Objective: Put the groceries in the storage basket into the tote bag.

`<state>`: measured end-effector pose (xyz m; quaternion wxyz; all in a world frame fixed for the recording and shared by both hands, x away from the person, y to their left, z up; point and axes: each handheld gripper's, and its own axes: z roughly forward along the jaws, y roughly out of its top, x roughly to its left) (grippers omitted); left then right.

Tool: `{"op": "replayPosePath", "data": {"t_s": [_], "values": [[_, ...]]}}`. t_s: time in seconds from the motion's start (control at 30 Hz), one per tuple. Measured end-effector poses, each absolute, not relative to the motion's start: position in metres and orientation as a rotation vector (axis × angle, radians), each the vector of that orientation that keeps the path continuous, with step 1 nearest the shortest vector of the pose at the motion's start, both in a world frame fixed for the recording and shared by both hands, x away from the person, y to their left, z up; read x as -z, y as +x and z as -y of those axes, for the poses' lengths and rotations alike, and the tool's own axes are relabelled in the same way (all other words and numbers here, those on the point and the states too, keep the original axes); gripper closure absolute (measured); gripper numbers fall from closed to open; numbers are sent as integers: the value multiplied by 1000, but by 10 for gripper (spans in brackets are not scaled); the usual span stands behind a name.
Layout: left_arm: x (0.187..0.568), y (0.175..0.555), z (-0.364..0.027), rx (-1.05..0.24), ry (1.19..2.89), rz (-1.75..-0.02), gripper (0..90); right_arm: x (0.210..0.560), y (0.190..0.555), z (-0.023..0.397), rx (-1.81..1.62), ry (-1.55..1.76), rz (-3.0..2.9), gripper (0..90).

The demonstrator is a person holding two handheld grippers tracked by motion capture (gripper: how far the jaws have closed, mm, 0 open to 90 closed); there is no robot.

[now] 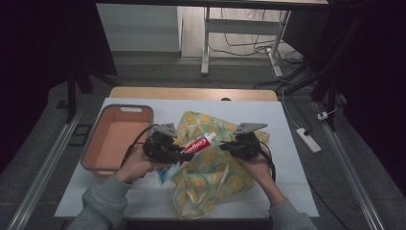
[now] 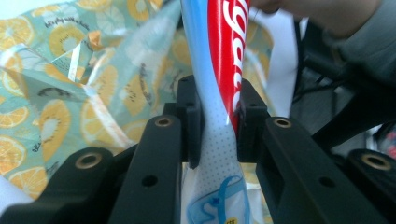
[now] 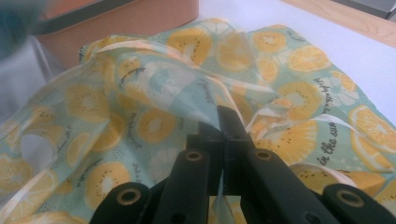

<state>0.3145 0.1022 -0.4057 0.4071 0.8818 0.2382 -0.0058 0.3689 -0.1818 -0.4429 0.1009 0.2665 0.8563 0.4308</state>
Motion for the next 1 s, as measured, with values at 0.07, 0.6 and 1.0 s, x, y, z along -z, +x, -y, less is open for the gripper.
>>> {"op": "replayPosePath", "data": {"t_s": [0.07,0.6,1.0], "values": [[410,313,-92,3,2274,-580,754,442,369,183,-1278,791,-2526,897],[423,310,-56,-88,2535,-548,752,430,364,191,-1359,798,-2486,897],[431,336,-19,-22,2521,-598,749,427,357,187,-1412,784,-2462,897]]}}
